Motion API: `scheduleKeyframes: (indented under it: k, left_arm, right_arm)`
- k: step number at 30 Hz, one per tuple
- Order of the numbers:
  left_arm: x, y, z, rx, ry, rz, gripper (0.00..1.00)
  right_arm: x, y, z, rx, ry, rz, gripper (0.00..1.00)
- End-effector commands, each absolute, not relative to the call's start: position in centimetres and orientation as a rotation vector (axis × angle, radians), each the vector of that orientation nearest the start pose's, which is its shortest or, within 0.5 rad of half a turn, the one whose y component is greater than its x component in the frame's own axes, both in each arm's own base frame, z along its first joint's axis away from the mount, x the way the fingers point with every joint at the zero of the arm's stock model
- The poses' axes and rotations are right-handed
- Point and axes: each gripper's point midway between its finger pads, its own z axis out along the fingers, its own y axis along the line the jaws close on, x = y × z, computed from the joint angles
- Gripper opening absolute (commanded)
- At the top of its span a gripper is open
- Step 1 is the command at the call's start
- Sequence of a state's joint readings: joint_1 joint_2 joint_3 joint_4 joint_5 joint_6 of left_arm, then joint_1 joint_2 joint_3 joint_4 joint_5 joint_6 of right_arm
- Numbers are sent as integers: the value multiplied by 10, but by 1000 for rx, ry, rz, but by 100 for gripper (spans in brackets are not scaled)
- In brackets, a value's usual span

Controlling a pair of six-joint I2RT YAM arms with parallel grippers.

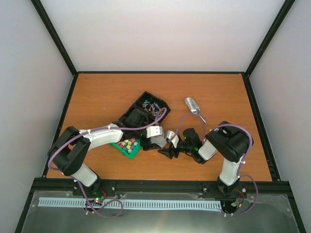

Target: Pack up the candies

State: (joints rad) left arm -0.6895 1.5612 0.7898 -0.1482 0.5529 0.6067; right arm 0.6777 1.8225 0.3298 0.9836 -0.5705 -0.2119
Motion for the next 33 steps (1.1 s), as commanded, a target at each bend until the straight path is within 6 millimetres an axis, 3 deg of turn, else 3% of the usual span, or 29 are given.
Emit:
scheduleKeyframes:
  k: [1, 4, 6, 10, 15, 19, 29, 33]
  left_arm:
    - [200, -306, 60, 1752, 1791, -850, 69]
    - [211, -310, 63, 1640, 1847, -843, 69]
    - [224, -314, 66, 1544, 1877, -814, 69]
    - [241, -320, 76, 1398, 1902, -811, 69]
    - [243, -324, 78, 1309, 1918, -858, 70]
    - [238, -323, 77, 1307, 1910, -886, 70]
    - [214, -321, 75, 1472, 1847, -945, 69]
    - [204, -319, 75, 1559, 1802, -969, 69]
  right_arm:
    - [215, 303, 41, -1230, 1627, 918, 52]
    - [216, 303, 43, -1214, 1630, 919, 89]
    - [216, 303, 44, -1199, 1637, 932, 99]
    - [218, 304, 44, -1167, 1646, 953, 100]
    - [225, 303, 42, -1127, 1663, 928, 100]
    - [226, 303, 41, -1118, 1660, 922, 94]
    - [224, 300, 44, -1150, 1630, 908, 57]
    - [223, 299, 46, -1158, 1623, 914, 47]
